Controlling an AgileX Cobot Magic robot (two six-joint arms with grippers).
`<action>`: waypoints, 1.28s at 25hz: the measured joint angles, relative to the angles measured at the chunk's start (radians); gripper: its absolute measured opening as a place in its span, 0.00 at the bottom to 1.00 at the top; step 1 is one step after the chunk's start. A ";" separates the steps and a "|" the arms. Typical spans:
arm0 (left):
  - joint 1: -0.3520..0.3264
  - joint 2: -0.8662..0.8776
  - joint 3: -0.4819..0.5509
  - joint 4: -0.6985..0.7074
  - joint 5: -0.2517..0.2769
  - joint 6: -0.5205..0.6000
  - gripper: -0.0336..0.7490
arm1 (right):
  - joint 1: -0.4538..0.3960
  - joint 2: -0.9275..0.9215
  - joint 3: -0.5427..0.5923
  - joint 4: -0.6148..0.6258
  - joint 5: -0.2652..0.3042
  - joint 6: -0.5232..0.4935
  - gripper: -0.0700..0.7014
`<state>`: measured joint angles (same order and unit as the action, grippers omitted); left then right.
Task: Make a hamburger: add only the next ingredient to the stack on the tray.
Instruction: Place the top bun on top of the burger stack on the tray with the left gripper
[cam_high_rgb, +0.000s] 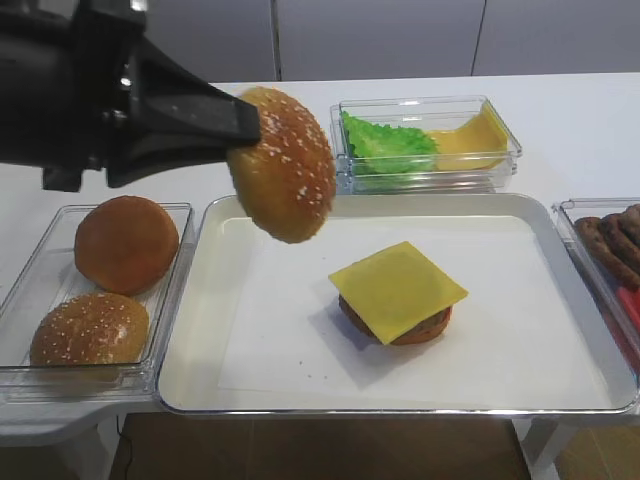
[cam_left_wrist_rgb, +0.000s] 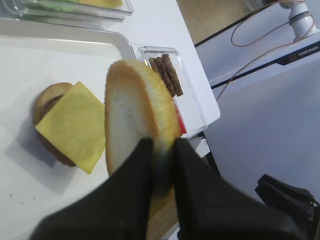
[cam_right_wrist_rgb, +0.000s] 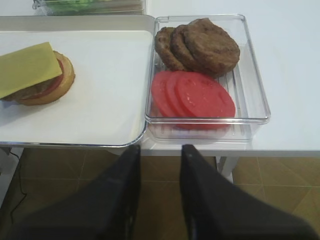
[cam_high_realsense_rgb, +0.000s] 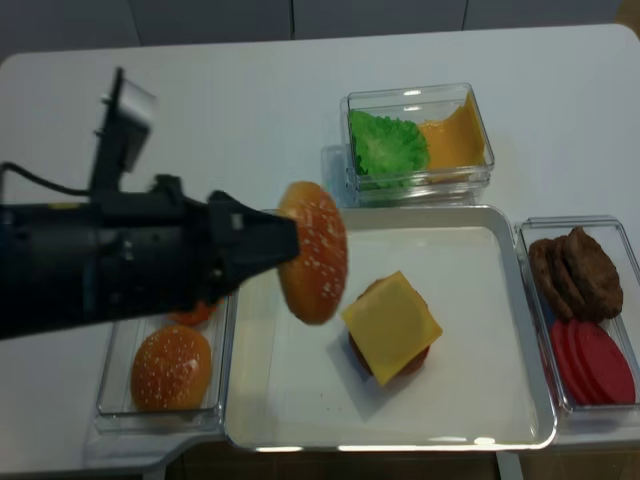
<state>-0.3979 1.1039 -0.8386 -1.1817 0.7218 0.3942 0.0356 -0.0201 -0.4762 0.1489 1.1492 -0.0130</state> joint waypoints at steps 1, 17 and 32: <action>-0.027 0.021 0.000 -0.021 -0.018 0.015 0.15 | 0.000 0.000 0.000 0.000 0.000 0.000 0.36; -0.216 0.325 0.000 -0.561 -0.115 0.437 0.15 | 0.000 0.000 0.000 0.000 0.000 0.000 0.36; -0.218 0.401 0.000 -0.561 -0.121 0.440 0.15 | 0.000 0.000 0.000 0.000 0.000 0.000 0.36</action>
<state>-0.6156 1.5046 -0.8386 -1.7426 0.6007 0.8338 0.0356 -0.0201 -0.4762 0.1489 1.1492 -0.0130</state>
